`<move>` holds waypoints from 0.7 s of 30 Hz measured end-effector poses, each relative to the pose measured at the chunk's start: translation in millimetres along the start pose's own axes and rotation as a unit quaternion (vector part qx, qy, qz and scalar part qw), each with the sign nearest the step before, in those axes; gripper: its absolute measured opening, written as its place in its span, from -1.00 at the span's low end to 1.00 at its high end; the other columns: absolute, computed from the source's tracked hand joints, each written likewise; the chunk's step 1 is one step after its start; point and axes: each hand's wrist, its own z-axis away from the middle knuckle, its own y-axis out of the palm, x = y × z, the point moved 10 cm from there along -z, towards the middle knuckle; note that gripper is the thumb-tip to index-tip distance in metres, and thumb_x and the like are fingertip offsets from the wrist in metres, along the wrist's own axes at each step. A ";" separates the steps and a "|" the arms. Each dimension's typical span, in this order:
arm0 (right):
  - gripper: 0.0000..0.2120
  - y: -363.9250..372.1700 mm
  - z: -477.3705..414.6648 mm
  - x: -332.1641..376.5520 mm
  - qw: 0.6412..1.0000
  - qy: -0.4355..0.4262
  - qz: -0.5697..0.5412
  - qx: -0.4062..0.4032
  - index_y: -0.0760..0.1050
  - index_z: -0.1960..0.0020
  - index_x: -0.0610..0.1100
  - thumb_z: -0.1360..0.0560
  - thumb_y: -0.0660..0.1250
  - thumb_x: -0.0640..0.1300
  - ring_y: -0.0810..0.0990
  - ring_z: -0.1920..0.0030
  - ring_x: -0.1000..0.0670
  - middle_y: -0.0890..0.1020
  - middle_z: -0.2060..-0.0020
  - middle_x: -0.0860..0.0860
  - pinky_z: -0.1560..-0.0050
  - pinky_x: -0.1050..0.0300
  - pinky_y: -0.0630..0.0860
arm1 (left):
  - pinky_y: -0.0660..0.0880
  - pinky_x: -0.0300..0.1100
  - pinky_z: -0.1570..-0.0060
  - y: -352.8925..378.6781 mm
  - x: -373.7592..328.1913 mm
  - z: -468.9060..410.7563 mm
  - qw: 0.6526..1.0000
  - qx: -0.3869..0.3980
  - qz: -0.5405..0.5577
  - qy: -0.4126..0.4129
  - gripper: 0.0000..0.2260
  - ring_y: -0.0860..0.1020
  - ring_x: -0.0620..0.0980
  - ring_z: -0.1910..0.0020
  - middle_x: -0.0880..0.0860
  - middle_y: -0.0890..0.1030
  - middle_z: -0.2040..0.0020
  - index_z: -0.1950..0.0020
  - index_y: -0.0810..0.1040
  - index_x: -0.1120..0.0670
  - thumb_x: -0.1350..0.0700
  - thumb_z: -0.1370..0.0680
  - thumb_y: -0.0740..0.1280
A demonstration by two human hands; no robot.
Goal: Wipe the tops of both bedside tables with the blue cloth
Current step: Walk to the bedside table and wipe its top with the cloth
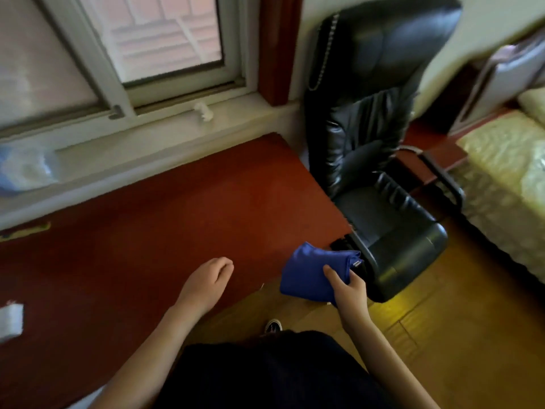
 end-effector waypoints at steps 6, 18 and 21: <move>-0.92 -57.8 67.6 -33.1 0.981 -0.006 -0.118 -0.153 0.58 0.02 -0.13 -0.50 0.38 -0.15 0.70 0.18 0.00 0.72 0.18 -0.03 0.24 0.16 0.60 | 0.42 -0.15 -0.24 15.3 -39.7 -18.1 0.989 0.081 -0.015 0.119 -0.63 0.49 -0.07 -0.27 -0.04 0.55 -0.27 -0.34 0.49 0.02 -0.08 -0.65 0.06; -0.91 -118.3 296.8 -211.5 0.873 0.109 -0.216 -0.424 0.58 0.02 -0.24 -0.48 0.39 -0.24 0.69 0.22 0.13 0.70 0.16 -0.08 0.32 0.35 0.55 | 0.45 -0.17 -0.04 147.7 -30.6 76.3 0.911 0.328 -0.124 0.219 -0.72 0.52 -0.07 -0.13 -0.03 0.59 -0.15 -0.25 0.54 0.03 -0.01 -0.65 0.14; -0.85 -138.8 335.4 -236.2 0.844 0.114 -0.237 -0.467 0.58 -0.03 -0.28 -0.48 0.40 -0.24 0.69 0.10 0.01 0.70 0.13 -0.10 0.27 0.30 0.58 | 0.44 -0.29 0.03 181.4 -64.2 105.8 0.879 0.364 -0.147 0.270 -0.74 0.54 -0.11 -0.13 -0.09 0.58 -0.11 -0.24 0.53 0.00 -0.02 -0.64 0.16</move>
